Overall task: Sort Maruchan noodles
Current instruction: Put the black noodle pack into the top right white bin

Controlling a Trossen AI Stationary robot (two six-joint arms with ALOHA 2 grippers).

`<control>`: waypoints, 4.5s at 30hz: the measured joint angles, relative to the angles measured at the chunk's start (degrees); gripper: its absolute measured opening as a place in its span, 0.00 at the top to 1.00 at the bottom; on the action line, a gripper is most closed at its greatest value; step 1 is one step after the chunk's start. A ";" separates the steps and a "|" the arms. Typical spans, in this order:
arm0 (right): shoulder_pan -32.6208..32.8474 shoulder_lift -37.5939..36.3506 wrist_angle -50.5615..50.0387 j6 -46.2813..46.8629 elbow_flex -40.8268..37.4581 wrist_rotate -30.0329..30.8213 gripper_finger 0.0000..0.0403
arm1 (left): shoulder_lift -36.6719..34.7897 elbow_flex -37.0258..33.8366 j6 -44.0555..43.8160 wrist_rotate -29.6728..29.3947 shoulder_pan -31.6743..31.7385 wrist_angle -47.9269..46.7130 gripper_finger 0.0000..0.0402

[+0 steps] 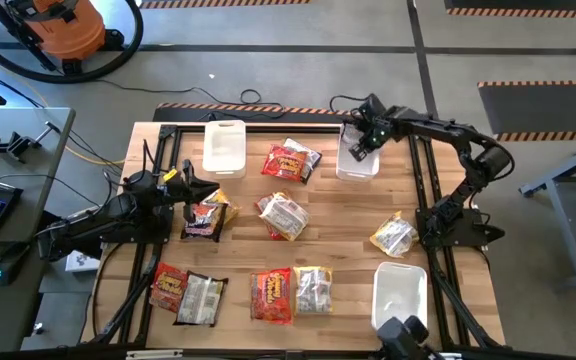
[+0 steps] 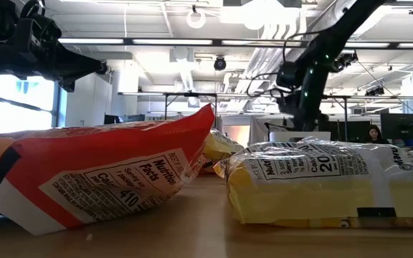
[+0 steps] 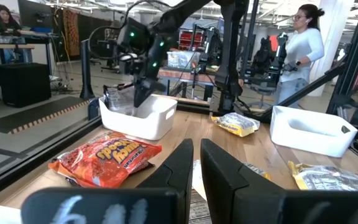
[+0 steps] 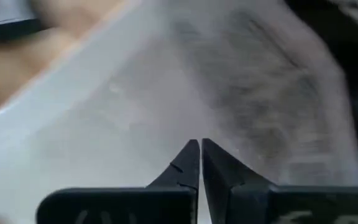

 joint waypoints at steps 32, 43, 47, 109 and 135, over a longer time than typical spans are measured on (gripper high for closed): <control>-4.78 0.10 1.56 3.86 1.01 4.73 1.00 | -0.01 0.02 0.00 0.00 0.00 0.00 0.94; -4.78 0.10 2.85 3.61 1.03 4.70 1.00 | -0.02 0.00 0.02 0.00 0.00 0.00 0.94; -4.73 0.10 4.41 3.60 1.08 5.38 1.00 | -0.02 0.01 0.02 0.01 0.00 0.00 0.94; -5.19 0.30 8.07 7.44 5.60 7.61 0.93 | -0.02 0.01 0.00 0.00 0.00 0.00 0.94; 4.93 -16.01 21.66 2.43 -10.22 -0.09 0.97 | -0.02 0.02 0.00 0.01 0.00 0.00 0.94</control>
